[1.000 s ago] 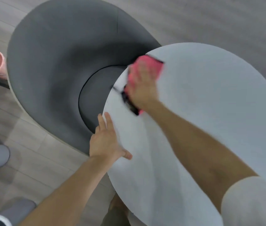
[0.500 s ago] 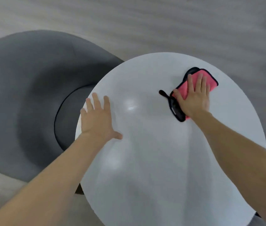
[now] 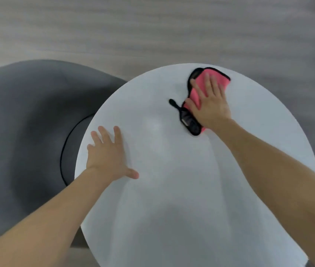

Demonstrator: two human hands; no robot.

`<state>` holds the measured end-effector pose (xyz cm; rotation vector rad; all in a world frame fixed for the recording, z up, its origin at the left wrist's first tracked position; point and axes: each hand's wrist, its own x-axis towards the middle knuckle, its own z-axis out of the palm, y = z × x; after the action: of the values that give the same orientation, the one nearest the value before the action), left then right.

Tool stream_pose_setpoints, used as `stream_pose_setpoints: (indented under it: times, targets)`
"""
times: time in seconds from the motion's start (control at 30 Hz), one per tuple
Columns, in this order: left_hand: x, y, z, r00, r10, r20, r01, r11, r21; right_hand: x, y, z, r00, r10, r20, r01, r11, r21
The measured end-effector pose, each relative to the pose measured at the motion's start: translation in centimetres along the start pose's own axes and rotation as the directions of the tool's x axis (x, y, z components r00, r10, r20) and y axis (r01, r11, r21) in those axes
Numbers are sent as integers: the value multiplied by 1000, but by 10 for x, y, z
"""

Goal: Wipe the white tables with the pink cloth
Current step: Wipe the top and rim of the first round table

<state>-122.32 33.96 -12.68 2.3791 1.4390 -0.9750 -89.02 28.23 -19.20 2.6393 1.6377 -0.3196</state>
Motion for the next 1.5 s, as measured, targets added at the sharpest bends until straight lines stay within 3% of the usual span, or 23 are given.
stream_pose_setpoints:
  times: [0.1,0.2,0.27,0.33,0.43,0.53,0.6,0.7,0.77,0.83,0.9,0.97,1.07,1.17,1.27,1.37,1.43,1.5]
  targets:
    - [3,-2,2,1000,4,-18,-3,1000,15,-38,95,-9,954,296,57,-297,954,29]
    - [5,-3,3,1000,9,-10,-9,1000,14,-28,63,-2,910,410,58,-414,908,66]
    - [4,-3,3,1000,12,-7,-12,1000,11,0,-4,5,961,278,16,-278,959,57]
    - [4,-2,2,1000,15,2,-15,1000,6,25,-93,9,999,-17,-46,18,1000,19]
    - [3,-3,2,1000,12,26,-13,1000,21,34,-213,12,909,-416,-8,416,908,-44]
    - [4,-1,2,999,14,40,-15,1000,17,43,-197,14,839,-543,-4,542,838,-62]
    - [4,0,2,999,3,32,-4,1000,15,50,-126,14,904,-421,-70,420,907,-26]
    - [3,2,1,999,-9,36,8,1000,11,38,6,-3,995,-93,-33,93,995,23]
    - [5,4,0,999,-11,40,11,1000,1,19,53,-17,994,106,-3,-106,992,67]
    - [6,6,-2,999,-17,49,18,1000,-18,15,35,-16,970,244,-8,-243,968,71]
    - [6,7,-2,998,-32,57,33,999,-27,24,-27,-7,977,207,-48,-203,977,66]
    - [6,8,-2,997,-40,66,42,999,-23,38,-106,3,996,-29,-80,33,998,59]
    - [7,5,1,997,-46,59,47,999,-11,49,-206,13,923,-383,-48,383,924,-9]
    - [8,4,1,998,-49,47,50,999,-17,60,-188,14,848,-529,-32,528,848,-32]
    - [5,7,-1,998,-55,35,56,998,-20,58,-79,16,914,-391,-111,394,919,5]
    - [3,7,-2,998,-54,39,55,998,-33,29,24,-3,975,-216,-61,216,976,-5]
    - [4,7,-3,998,-55,34,56,998,-37,21,36,-16,997,-82,2,82,997,-8]
    - [4,7,-4,998,-54,41,56,997,-45,26,-5,-14,1000,-15,0,15,1000,4]
